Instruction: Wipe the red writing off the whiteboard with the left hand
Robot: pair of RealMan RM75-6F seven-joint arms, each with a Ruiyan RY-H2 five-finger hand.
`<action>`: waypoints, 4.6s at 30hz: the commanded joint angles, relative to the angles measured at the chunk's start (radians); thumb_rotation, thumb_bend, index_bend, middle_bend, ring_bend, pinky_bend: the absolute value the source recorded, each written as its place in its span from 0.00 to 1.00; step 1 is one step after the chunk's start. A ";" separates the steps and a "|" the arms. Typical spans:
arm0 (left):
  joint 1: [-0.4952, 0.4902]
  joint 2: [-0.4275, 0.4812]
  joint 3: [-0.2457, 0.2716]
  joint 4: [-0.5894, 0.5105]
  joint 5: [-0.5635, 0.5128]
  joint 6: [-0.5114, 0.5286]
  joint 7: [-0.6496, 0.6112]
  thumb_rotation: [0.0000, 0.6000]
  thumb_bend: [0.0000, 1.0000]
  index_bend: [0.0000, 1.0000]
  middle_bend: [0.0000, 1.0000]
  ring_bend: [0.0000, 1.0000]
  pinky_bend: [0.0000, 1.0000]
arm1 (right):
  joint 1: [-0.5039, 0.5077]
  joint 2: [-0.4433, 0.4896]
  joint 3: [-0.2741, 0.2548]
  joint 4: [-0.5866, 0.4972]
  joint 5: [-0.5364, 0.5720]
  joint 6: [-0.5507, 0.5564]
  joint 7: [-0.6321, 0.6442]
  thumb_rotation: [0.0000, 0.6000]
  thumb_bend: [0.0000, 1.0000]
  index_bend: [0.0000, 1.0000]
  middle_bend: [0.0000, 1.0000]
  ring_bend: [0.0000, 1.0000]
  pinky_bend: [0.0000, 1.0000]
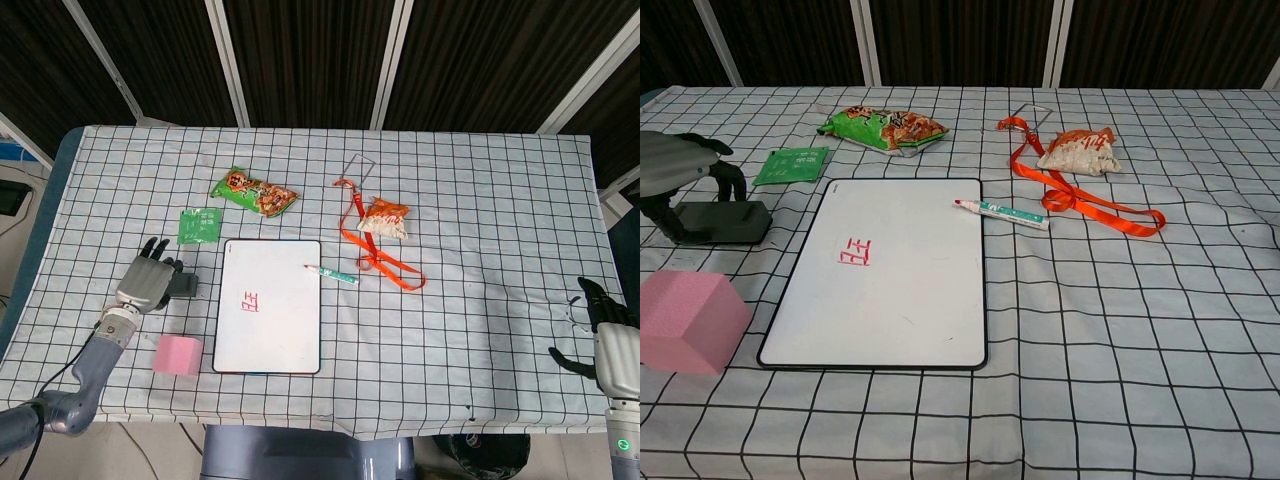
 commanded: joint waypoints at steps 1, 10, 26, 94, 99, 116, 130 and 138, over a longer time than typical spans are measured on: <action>0.000 0.000 0.002 0.000 -0.003 0.003 0.007 1.00 0.25 0.37 0.40 0.00 0.00 | 0.000 0.000 0.000 0.000 0.001 -0.001 0.000 1.00 0.19 0.02 0.13 0.20 0.21; -0.003 0.000 0.002 -0.003 -0.017 0.009 0.027 1.00 0.32 0.39 0.43 0.00 0.00 | 0.000 0.001 0.000 -0.002 0.005 -0.003 -0.003 1.00 0.19 0.02 0.13 0.20 0.21; -0.070 0.053 -0.071 -0.185 -0.030 0.047 0.115 1.00 0.35 0.39 0.42 0.00 0.00 | 0.000 0.002 0.000 -0.005 0.005 -0.003 -0.002 1.00 0.19 0.02 0.13 0.20 0.21; -0.259 -0.126 0.051 -0.258 -0.248 0.011 0.356 1.00 0.35 0.39 0.42 0.00 0.00 | -0.002 0.005 0.000 -0.001 0.002 0.000 0.011 1.00 0.19 0.02 0.13 0.20 0.21; -0.256 -0.099 0.078 -0.285 -0.220 0.005 0.352 1.00 0.35 0.39 0.42 0.00 0.00 | -0.001 0.005 0.001 -0.001 0.003 -0.001 0.011 1.00 0.19 0.02 0.13 0.20 0.21; -0.264 -0.112 0.089 -0.263 -0.182 0.028 0.367 1.00 0.35 0.39 0.42 0.00 0.00 | -0.001 0.004 0.000 -0.002 0.003 -0.001 0.010 1.00 0.19 0.02 0.13 0.20 0.21; -0.295 -0.180 0.049 -0.149 -0.242 0.032 0.405 1.00 0.35 0.39 0.42 0.00 0.00 | -0.001 0.005 0.000 -0.003 0.003 -0.002 0.012 1.00 0.19 0.02 0.13 0.20 0.21; -0.318 -0.201 0.019 -0.099 -0.304 0.018 0.425 1.00 0.35 0.39 0.42 0.00 0.00 | -0.002 0.005 0.000 -0.003 0.004 -0.002 0.013 1.00 0.19 0.02 0.13 0.20 0.21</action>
